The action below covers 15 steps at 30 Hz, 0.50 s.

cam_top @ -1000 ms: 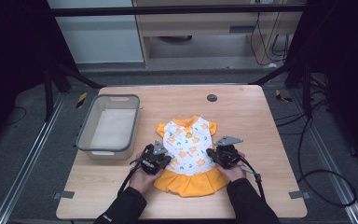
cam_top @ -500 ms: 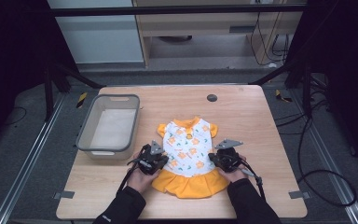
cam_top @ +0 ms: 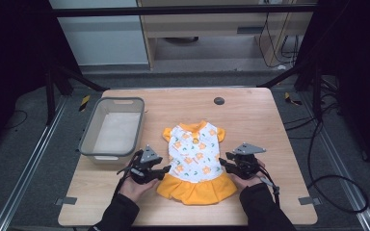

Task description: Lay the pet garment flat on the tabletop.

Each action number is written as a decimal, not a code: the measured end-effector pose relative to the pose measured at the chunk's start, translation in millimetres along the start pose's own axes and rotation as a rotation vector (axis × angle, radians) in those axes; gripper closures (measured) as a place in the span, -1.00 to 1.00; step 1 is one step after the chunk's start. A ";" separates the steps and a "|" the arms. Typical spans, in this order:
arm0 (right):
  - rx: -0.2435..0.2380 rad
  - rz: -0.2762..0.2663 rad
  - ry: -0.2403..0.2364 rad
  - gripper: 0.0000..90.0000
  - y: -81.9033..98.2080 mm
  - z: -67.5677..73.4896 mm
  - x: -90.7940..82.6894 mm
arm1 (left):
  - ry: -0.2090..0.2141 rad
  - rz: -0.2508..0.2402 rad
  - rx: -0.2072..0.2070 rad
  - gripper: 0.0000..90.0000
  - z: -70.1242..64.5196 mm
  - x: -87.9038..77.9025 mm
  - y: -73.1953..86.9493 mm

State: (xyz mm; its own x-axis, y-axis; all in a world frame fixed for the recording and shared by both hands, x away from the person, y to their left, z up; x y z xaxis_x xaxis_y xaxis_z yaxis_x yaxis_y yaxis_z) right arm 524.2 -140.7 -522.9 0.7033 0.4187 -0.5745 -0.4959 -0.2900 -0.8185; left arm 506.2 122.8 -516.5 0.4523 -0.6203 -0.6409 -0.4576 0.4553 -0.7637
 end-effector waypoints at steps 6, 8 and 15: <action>0.029 -0.028 0.019 -0.03 5.2 -13.3 -15.5 | 0.002 -0.049 -0.009 -0.21 2.8 -21.7 15.3; 0.046 -0.025 0.022 -0.10 8.6 -17.2 -20.0 | 0.000 -0.051 -0.010 -0.26 4.0 -27.9 21.0; 0.084 -0.029 0.061 -0.39 25.8 -36.6 -36.4 | -0.040 -0.049 -0.025 -0.35 13.0 -52.4 42.1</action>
State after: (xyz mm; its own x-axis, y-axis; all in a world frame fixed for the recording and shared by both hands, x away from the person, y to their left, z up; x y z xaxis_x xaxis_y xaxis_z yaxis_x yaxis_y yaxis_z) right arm 504.4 -195.0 -523.3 0.7461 0.3721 -0.5522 -0.5145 -0.2043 -0.8328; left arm 473.1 182.8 -516.0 0.5051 -0.6151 -0.6054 -0.4524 0.4087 -0.7927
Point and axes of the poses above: each handheld gripper's, and its own axes: x roughly forward along the jaws, y roughly out of its underside, z roughly to its left, the point moved 8 cm from there along x, roughly forward along the jaws, and after that the axes turned 6 degrees about y, right-handed, at the moved point
